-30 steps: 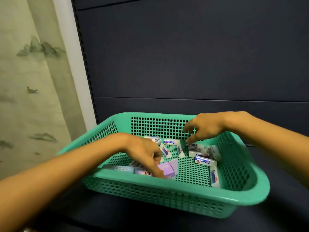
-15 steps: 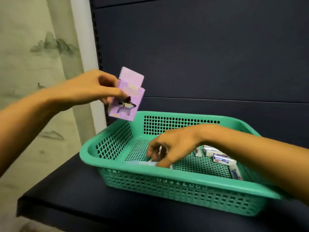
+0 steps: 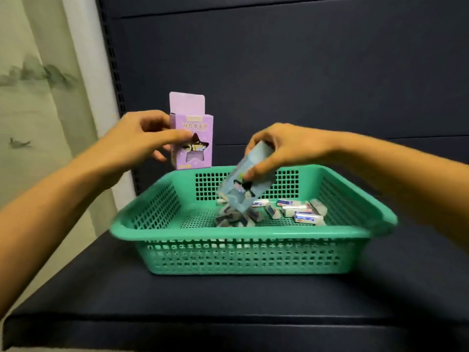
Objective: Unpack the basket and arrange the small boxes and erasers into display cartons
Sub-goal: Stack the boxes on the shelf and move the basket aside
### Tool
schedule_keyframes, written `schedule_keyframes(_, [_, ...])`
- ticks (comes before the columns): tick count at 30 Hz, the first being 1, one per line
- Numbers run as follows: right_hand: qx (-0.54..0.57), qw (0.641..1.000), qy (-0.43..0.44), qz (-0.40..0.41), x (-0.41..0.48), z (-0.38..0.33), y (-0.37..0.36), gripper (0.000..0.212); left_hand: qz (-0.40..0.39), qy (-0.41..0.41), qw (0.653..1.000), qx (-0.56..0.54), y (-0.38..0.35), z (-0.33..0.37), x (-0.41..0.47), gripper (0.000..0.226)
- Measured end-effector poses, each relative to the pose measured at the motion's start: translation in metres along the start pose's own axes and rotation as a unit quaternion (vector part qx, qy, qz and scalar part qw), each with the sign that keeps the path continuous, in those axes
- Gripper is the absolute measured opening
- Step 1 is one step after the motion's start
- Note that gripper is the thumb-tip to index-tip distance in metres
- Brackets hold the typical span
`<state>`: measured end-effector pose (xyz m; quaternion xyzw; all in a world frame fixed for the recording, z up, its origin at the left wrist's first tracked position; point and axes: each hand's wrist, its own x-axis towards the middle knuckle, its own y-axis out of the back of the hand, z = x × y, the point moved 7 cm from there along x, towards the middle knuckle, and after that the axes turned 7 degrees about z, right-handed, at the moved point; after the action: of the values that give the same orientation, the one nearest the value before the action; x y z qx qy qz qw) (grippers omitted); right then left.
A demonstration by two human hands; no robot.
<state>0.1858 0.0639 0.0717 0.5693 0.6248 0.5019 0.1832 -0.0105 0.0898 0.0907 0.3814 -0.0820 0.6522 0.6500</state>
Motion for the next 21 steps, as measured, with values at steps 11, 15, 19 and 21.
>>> schedule_keyframes(11, [0.038, 0.940, -0.223, 0.255, -0.196, 0.119, 0.171, 0.033, -0.115, -0.109, 0.981, -0.113, -0.193, 0.128, -0.016, 0.026])
schedule_keyframes(15, [0.021, 0.916, -0.285, 0.282, -0.281, 0.161, 0.219, 0.030, -0.156, -0.123, 0.970, -0.140, -0.262, 0.175, -0.038, 0.024])
schedule_keyframes(19, [0.034, 0.900, -0.308, 0.306, -0.359, 0.189, 0.261, 0.043, -0.182, -0.115, 0.962, -0.168, -0.332, 0.219, -0.065, 0.025])
schedule_keyframes(21, [0.026, 0.895, -0.318, 0.311, -0.394, 0.203, 0.281, 0.049, -0.196, -0.104, 0.959, -0.177, -0.366, 0.238, -0.078, 0.024])
